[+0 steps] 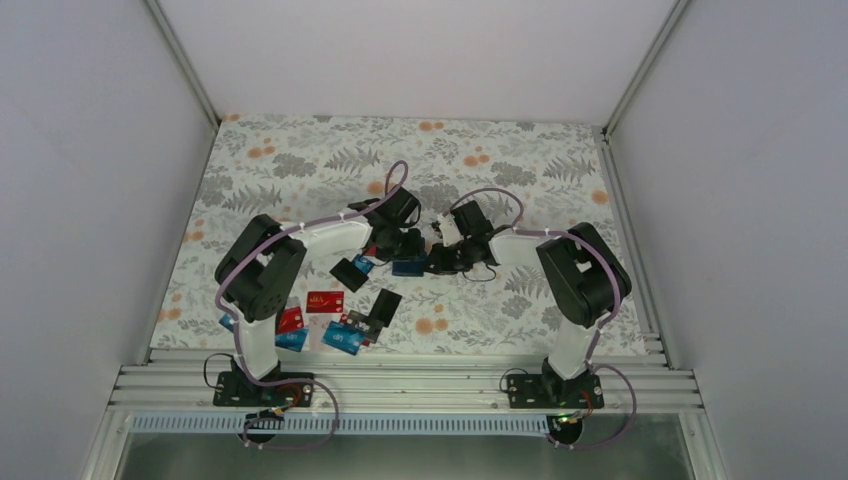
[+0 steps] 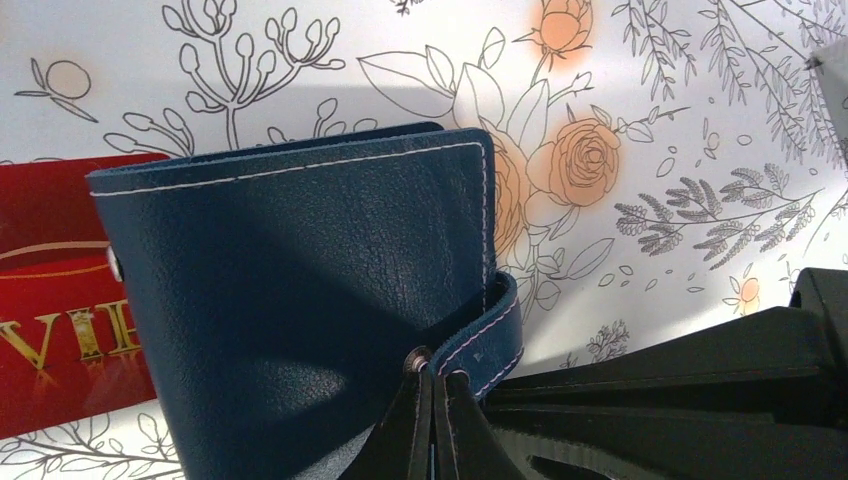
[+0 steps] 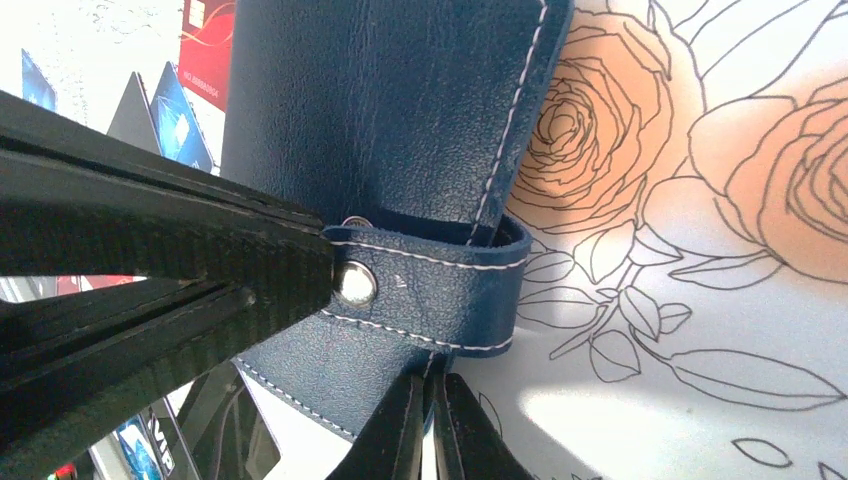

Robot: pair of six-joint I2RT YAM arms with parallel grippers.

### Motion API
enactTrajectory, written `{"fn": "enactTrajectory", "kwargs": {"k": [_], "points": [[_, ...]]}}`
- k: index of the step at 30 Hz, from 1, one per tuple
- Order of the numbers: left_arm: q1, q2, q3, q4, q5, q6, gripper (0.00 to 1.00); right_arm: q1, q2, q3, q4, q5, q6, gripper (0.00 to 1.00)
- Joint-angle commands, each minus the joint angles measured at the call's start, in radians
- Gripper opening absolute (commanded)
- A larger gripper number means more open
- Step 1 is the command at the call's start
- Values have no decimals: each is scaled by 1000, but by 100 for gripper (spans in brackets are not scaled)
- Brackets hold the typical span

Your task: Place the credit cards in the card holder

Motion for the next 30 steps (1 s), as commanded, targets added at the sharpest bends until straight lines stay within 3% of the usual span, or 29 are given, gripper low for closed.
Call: {"fn": "enactTrajectory", "kwargs": {"k": [1,19,30], "points": [[-3,21,28,-32,-15,21,2,9,32,-4,-1,23,-11,7],[-1,66,135,-120,-60,80,2,8,10,2,-25,19,-32,8],[-1,63,117,-143,-67,81,3,8,26,3,-29,20,-35,8]]}}
